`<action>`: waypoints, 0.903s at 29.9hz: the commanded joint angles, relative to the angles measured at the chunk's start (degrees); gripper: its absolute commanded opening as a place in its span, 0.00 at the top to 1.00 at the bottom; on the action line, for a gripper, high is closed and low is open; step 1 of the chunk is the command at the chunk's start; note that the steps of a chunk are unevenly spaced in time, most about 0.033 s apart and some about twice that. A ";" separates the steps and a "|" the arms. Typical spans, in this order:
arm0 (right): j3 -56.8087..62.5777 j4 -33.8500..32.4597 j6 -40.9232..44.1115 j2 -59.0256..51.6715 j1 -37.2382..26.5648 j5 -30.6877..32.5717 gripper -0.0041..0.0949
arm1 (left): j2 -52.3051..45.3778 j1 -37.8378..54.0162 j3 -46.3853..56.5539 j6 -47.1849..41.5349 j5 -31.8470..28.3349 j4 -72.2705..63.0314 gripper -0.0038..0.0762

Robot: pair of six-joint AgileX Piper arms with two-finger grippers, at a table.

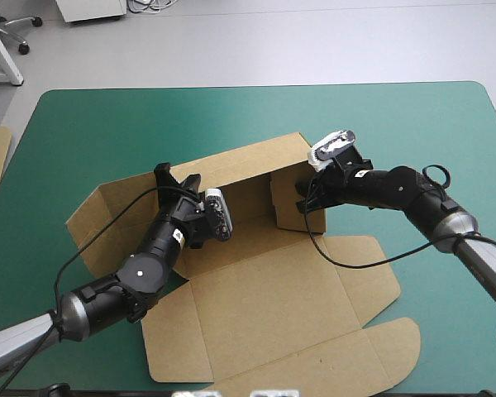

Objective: Fold the box

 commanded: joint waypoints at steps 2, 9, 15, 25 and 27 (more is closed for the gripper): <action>-1.26 2.26 0.06 -2.17 0.00 -2.69 0.51 | -0.41 -0.19 -1.90 -5.37 1.13 2.80 0.97; -1.26 1.20 0.41 -2.17 2.98 -5.06 0.51 | 2.12 1.57 -6.32 -6.11 2.41 2.80 0.97; -1.26 -1.18 0.81 -1.58 5.09 -11.09 0.51 | 2.12 2.73 -7.24 -5.99 2.63 2.80 0.97; -1.26 -0.64 1.48 1.74 5.09 -15.39 0.52 | 2.12 2.73 -7.24 -6.33 2.03 2.75 0.97; -1.26 -0.64 1.48 1.97 5.51 -16.87 0.53 | 2.12 2.73 -7.24 -6.38 2.03 2.64 0.97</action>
